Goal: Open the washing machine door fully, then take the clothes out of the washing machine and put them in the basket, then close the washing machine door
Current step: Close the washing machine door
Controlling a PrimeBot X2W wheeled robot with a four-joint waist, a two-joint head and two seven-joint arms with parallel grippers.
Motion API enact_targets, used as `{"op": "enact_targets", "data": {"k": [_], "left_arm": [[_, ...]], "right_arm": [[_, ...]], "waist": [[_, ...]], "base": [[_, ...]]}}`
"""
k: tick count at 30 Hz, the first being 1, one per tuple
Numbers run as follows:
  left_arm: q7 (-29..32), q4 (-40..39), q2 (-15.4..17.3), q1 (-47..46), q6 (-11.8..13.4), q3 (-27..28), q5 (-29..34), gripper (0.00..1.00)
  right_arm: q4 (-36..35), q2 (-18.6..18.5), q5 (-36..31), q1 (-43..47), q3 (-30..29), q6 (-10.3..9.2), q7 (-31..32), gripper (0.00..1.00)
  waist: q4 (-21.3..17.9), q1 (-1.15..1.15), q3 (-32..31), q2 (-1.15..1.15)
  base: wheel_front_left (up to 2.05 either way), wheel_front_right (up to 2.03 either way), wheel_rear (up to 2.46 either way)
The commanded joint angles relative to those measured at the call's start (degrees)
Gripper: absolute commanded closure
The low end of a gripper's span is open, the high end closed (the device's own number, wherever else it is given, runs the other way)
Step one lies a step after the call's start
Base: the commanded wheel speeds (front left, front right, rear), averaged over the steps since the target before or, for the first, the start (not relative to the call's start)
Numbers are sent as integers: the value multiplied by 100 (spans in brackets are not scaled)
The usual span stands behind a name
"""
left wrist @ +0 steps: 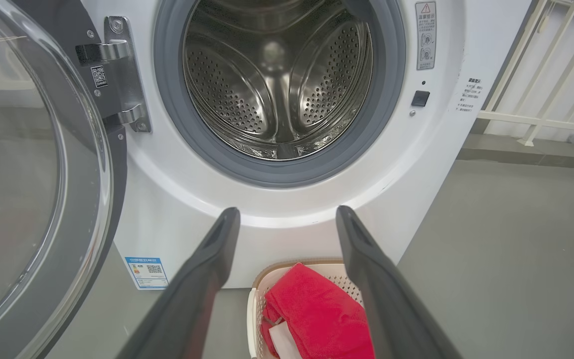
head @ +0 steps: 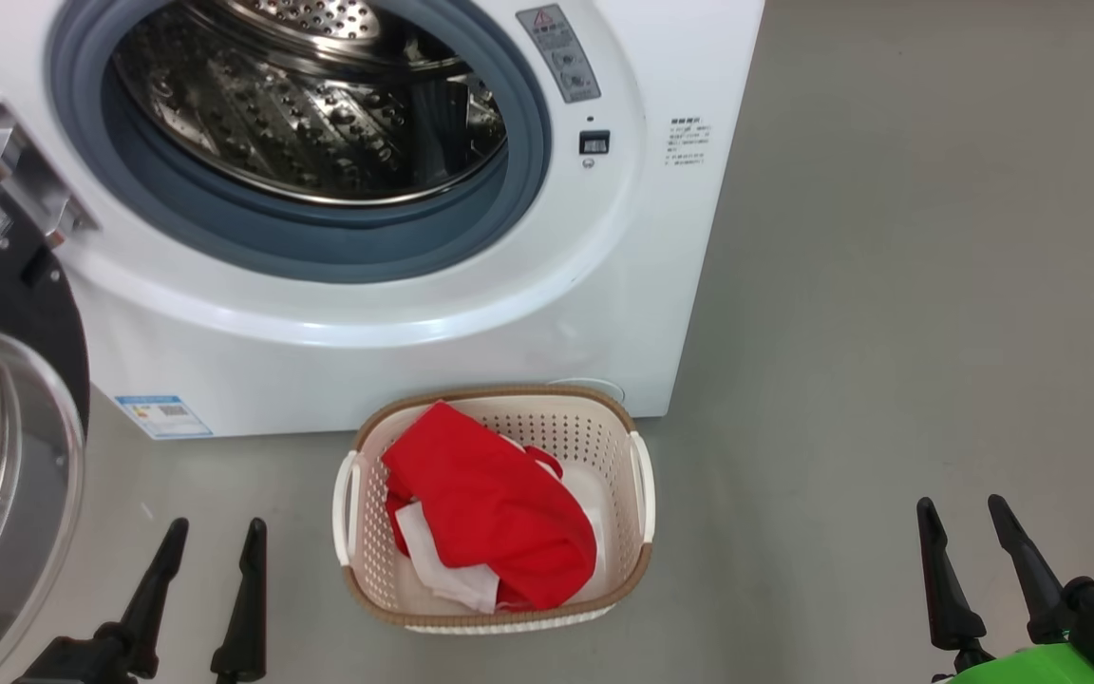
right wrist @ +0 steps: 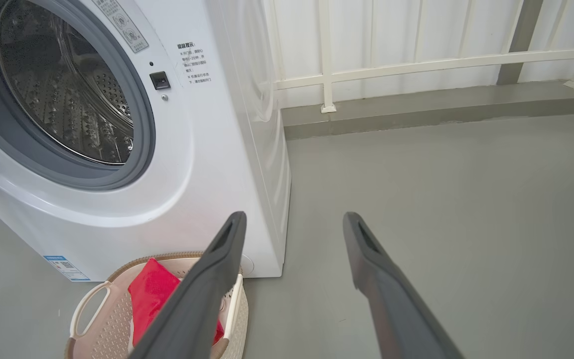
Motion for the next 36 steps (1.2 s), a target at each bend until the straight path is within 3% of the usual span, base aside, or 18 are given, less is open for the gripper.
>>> {"op": "enact_targets", "data": {"k": [1, 23, 36], "left_arm": [[-70, -165, 68, -73, -32, 232, -18, 0], [-70, 46, 21, -153, -32, 260, 15, 0], [-70, 356, -309, -126, -32, 412, 47, 0]], "right_arm": [[-131, -74, 17, -115, 116, 28, -37, 0], [-89, -74, -8, -155, 181, 28, -37, 0], [112, -74, -274, -387, 538, 28, -37, 0]], "waist": [[2, 0, -1, 0], [154, 0, -19, 0], [1205, 0, -105, 0]], "base": [[-91, 91, 0], [-12, 12, 0], [0, 0, 0]]}}
